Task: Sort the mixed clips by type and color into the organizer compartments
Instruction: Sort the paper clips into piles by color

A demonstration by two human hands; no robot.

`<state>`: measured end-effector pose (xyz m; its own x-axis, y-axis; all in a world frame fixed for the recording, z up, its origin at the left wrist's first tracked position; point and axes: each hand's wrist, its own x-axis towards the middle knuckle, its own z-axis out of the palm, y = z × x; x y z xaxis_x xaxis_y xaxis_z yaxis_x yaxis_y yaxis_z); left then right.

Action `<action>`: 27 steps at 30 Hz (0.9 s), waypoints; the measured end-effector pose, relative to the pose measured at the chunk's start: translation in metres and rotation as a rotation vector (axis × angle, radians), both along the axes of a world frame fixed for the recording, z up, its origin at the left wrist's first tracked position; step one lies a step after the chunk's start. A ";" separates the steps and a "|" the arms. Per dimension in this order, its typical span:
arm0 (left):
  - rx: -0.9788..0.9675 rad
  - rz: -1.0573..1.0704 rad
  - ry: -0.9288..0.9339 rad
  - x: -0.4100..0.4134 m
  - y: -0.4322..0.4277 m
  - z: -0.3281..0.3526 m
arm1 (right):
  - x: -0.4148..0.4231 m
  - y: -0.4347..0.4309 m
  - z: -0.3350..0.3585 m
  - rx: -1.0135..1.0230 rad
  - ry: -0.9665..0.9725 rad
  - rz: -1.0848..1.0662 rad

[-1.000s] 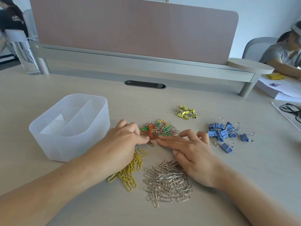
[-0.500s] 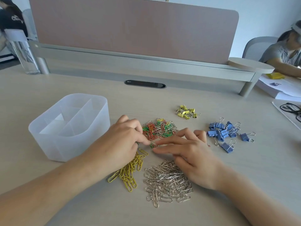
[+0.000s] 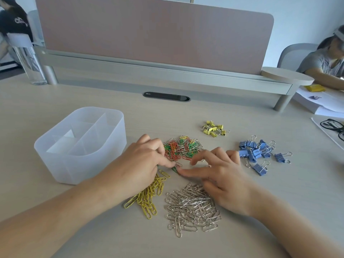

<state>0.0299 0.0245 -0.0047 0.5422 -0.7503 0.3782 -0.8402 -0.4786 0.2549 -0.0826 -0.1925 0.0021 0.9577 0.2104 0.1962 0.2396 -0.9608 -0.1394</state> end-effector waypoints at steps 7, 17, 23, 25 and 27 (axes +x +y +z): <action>-0.003 -0.005 -0.033 0.001 0.001 -0.001 | 0.001 -0.028 0.003 0.114 -0.249 -0.157; 0.082 -0.001 -0.040 -0.014 -0.006 -0.001 | 0.002 -0.033 -0.003 0.201 -0.055 -0.088; 0.155 -0.035 -0.017 -0.029 -0.016 -0.002 | 0.007 -0.042 -0.002 0.189 -0.131 -0.274; 0.173 -0.068 0.008 -0.034 -0.020 -0.003 | 0.007 -0.043 -0.001 0.170 -0.165 -0.314; 0.207 -0.112 0.029 -0.038 -0.023 -0.003 | 0.006 -0.041 -0.001 0.186 -0.180 -0.274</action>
